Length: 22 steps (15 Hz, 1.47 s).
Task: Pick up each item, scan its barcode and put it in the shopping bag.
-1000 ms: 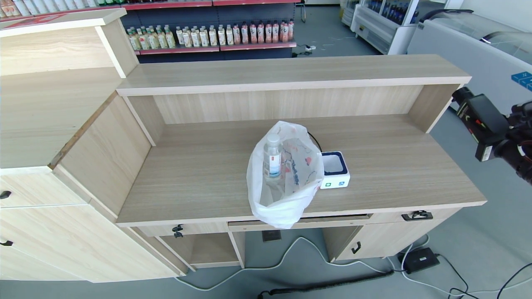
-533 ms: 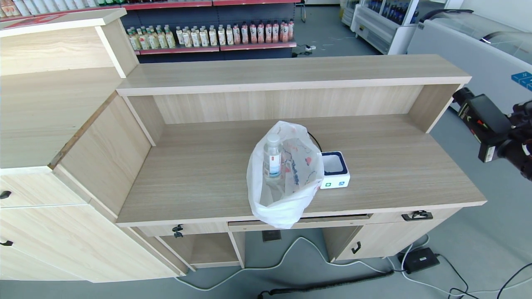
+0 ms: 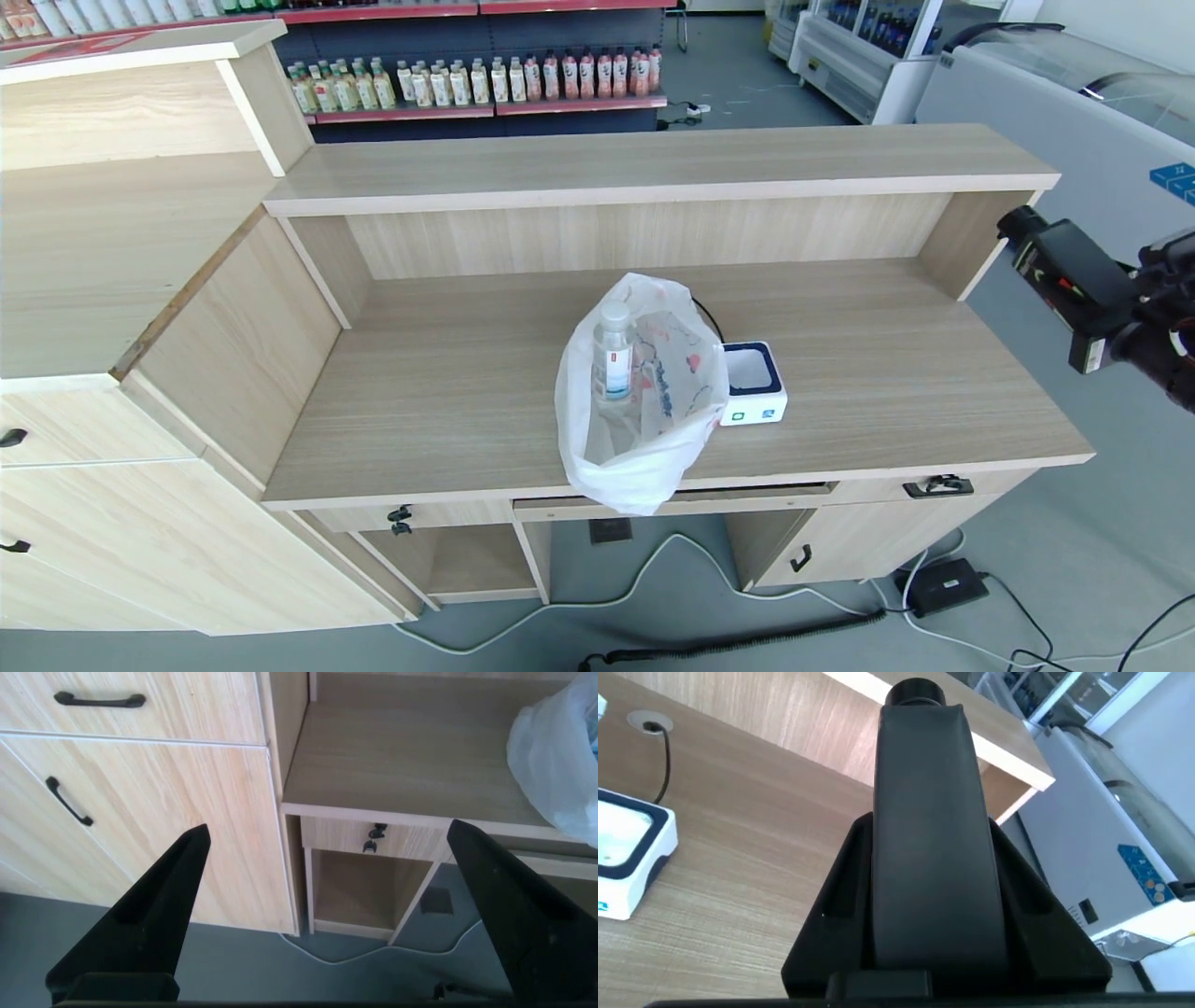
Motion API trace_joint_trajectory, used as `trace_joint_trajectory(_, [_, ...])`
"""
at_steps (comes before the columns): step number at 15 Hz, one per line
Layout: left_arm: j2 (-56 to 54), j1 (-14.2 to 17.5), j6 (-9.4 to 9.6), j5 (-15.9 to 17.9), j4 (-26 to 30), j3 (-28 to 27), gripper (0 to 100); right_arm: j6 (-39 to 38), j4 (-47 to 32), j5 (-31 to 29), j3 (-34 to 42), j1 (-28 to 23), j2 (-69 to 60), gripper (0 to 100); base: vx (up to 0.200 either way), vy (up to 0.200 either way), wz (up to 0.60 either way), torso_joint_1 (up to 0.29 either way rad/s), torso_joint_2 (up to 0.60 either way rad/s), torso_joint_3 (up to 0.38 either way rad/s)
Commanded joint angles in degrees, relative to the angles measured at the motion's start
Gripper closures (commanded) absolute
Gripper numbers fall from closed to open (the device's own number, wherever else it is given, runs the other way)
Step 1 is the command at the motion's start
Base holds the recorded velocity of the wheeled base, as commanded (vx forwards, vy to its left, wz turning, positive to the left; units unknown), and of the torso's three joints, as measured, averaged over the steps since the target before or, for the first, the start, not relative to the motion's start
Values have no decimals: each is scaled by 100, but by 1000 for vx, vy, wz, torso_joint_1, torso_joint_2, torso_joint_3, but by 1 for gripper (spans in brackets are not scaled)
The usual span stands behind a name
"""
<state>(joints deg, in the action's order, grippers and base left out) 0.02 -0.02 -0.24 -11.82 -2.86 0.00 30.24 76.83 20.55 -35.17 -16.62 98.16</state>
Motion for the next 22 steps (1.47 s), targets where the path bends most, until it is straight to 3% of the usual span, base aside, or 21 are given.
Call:
trace_joint_trajectory(1, [-2,2,-2,-4,-4,0,0,175,-1,89,-69,44,169,100,0,0,600,2,2,12])
trace_joint_trajectory(3, [-2,2,-2,-4,-4,0,0,104,-10,80,-306,370,353,100,0,0,300,6,1,1])
trace_joint_trajectory(12, [-2,2,-2,-4,-4,0,0,-2532,-818,89,-2108,1820,2146,100,0,0,0,0,0,0])
trace_joint_trajectory(17, [-2,2,-2,-4,-4,0,0,-2647,-818,89,-2442,2303,2788,100,0,0,0,0,0,0])
trace_joint_trajectory(22, [-2,2,-2,-4,-4,0,0,-2638,-774,80,-2460,2365,3174,100,0,0,0,0,0,0])
